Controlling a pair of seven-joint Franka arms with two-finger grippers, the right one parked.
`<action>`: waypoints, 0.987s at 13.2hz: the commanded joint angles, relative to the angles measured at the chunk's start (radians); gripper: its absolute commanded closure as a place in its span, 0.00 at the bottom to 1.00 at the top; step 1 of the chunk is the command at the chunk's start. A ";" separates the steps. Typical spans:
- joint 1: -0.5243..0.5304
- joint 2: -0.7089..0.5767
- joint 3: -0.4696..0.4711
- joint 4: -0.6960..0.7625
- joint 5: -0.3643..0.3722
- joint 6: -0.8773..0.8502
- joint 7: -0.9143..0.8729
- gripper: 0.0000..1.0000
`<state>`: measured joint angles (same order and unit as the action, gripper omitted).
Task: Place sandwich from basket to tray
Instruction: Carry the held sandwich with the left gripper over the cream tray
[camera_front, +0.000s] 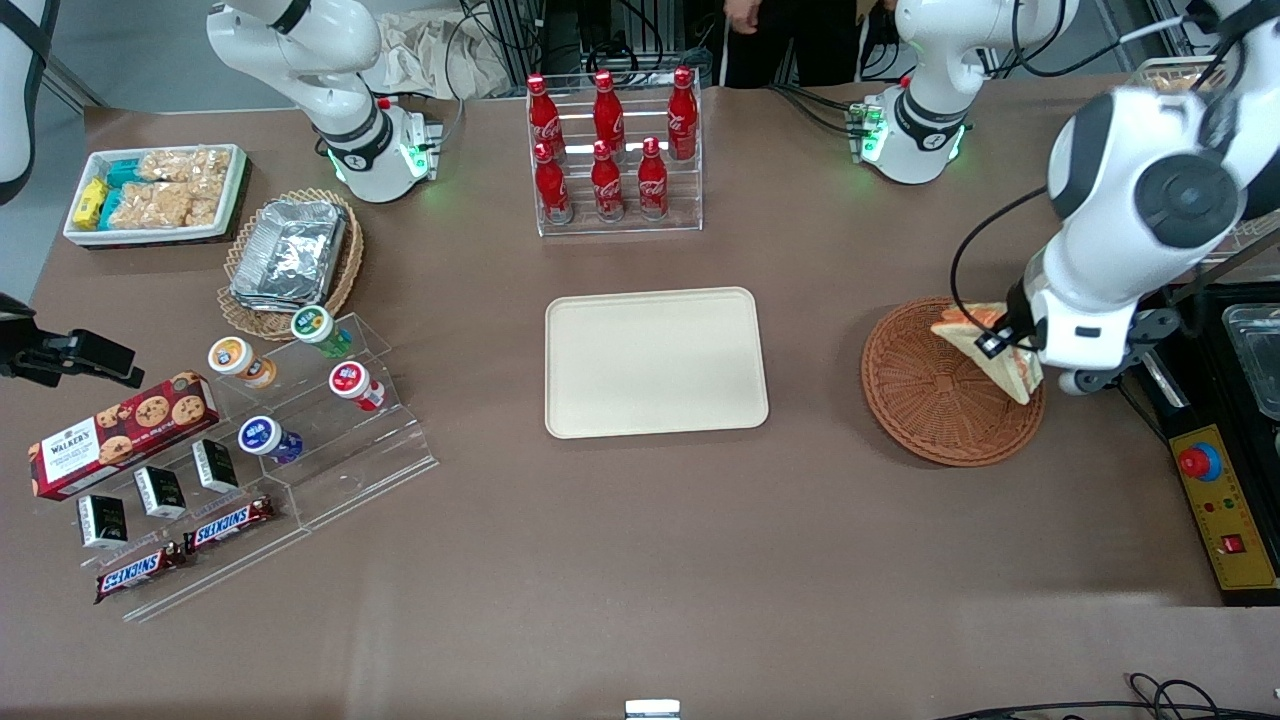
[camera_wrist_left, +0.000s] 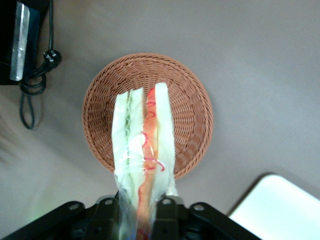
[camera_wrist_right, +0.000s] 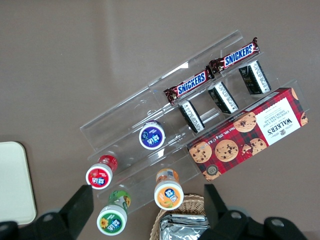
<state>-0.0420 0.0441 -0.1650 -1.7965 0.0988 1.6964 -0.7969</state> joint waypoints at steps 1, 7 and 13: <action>0.002 0.086 -0.024 0.175 -0.028 -0.105 0.054 1.00; -0.148 0.146 -0.031 0.193 -0.066 -0.084 0.090 1.00; -0.341 0.296 -0.031 0.192 -0.166 0.107 0.146 1.00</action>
<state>-0.3202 0.2597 -0.2087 -1.6412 -0.0537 1.7628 -0.6727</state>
